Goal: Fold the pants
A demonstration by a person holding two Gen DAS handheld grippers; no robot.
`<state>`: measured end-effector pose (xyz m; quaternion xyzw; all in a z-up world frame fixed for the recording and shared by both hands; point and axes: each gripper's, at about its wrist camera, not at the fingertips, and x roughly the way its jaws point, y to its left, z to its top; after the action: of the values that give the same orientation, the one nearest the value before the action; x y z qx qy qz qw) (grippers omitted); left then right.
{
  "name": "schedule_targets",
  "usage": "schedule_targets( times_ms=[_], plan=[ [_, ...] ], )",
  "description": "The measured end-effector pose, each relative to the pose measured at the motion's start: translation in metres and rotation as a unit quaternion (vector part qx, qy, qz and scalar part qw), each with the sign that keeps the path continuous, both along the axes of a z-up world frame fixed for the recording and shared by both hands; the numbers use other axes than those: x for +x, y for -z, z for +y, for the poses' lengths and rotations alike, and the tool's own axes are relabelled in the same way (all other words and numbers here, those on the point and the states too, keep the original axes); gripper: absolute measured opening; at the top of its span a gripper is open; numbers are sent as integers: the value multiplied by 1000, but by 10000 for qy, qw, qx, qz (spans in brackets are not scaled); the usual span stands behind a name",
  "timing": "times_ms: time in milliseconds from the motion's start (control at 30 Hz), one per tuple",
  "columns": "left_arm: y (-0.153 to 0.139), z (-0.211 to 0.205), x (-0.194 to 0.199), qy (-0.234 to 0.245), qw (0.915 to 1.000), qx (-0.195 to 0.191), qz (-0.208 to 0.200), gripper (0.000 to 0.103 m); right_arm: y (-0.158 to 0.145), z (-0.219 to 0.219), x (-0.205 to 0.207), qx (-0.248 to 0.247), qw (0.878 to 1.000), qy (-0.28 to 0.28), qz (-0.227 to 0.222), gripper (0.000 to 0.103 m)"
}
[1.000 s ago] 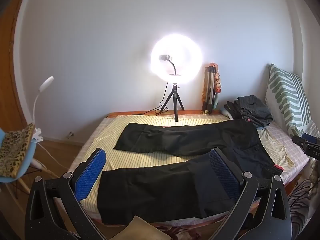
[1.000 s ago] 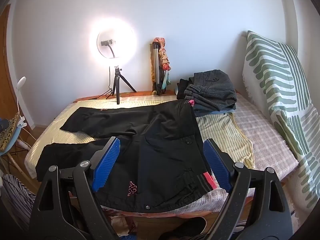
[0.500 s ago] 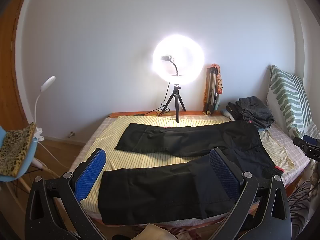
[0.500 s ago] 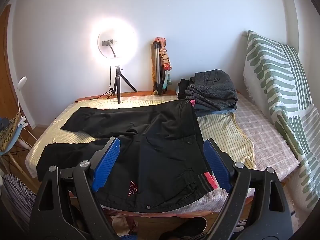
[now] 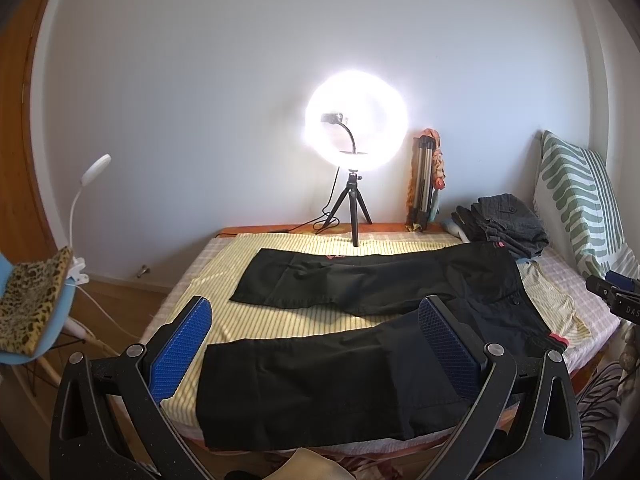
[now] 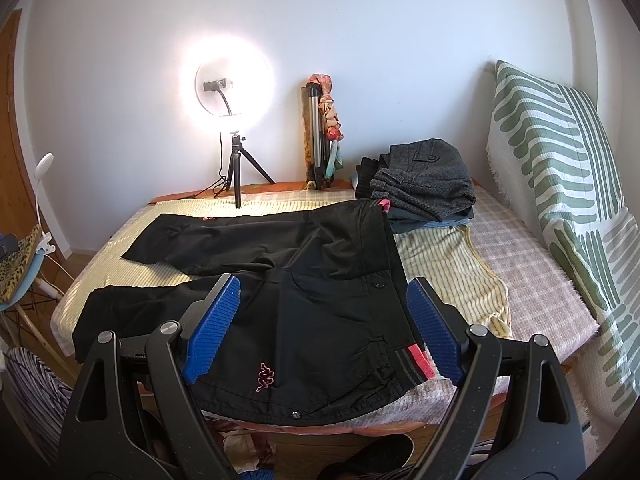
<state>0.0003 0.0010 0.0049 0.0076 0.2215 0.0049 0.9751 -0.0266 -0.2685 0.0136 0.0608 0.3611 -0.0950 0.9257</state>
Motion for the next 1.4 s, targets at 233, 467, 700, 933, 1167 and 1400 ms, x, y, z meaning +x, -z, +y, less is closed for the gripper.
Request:
schedule_targets(
  times_ms=[233, 467, 700, 933, 1167, 1400],
  plan=[
    [-1, -1, 0, -7, 10000, 6, -19, 103, 0, -1, 1, -5, 10000, 3, 3, 88],
    [-1, -1, 0, -7, 10000, 3, -23, 103, 1, -1, 1, 7, 10000, 1, 3, 88],
    [0, -1, 0, -12, 10000, 5, -24, 103, 1, -2, 1, 11, 10000, -3, 1, 88],
    [0, -1, -1, -7, 10000, 8, -30, 103, 1, -5, 0, 43, 10000, -5, -5, 88],
    [0, -1, -1, -6, 10000, 9, -25, 103, 3, 0, 2, 53, 10000, -10, -4, 88],
    [-1, 0, 0, -25, 10000, -17, -31, 103, 6, -1, 4, 58, 10000, -14, -7, 88]
  ],
)
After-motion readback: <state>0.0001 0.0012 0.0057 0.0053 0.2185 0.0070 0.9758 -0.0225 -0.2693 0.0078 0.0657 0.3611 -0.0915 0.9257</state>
